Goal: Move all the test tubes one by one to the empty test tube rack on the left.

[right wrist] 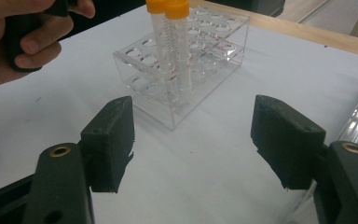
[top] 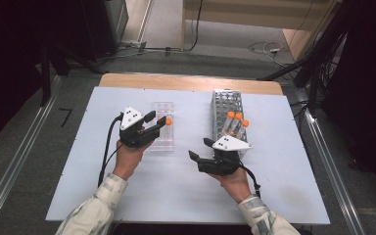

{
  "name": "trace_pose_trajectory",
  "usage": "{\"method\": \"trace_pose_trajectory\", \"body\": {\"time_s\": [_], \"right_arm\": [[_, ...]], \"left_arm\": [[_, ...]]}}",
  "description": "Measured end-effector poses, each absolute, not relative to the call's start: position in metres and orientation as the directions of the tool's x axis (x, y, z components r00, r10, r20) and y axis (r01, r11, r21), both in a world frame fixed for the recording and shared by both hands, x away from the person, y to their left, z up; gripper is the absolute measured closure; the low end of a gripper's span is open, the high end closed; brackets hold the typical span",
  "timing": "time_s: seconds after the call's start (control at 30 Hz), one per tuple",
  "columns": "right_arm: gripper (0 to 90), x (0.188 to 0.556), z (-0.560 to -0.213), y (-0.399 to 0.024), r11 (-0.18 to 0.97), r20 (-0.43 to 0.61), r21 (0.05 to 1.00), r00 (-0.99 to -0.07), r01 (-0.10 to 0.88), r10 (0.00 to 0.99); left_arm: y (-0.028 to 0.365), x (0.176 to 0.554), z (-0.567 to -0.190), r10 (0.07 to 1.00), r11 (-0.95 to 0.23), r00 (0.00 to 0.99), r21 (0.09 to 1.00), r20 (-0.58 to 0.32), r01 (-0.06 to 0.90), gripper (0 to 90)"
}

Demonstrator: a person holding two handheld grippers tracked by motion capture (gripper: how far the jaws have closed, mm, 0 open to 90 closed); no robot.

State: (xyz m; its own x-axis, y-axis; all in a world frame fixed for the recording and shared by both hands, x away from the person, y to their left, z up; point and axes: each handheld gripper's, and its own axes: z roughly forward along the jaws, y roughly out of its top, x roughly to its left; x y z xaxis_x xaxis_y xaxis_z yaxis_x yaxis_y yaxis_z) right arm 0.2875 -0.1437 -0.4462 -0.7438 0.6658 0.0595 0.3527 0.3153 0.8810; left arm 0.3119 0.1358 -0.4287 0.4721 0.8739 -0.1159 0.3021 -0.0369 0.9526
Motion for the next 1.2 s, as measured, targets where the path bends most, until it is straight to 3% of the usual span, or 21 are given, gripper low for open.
{"method": "trace_pose_trajectory", "body": {"time_s": [0.43, 1.2], "right_arm": [[29.7, 0.293, -0.437, -0.175, 0.261, 0.063, 0.897, -0.687, 0.357, 0.724], [30.8, 0.305, -0.433, -0.231, 0.189, 0.043, 0.91, -0.537, 0.37, 0.842]], "left_arm": [[0.139, 0.297, -0.43, 0.897, -0.048, 0.429, 0.942, -0.106, 0.333, 24.1], [0.147, 0.29, -0.433, 0.903, -0.041, 0.414, 0.936, -0.116, 0.35, 17.1]]}}
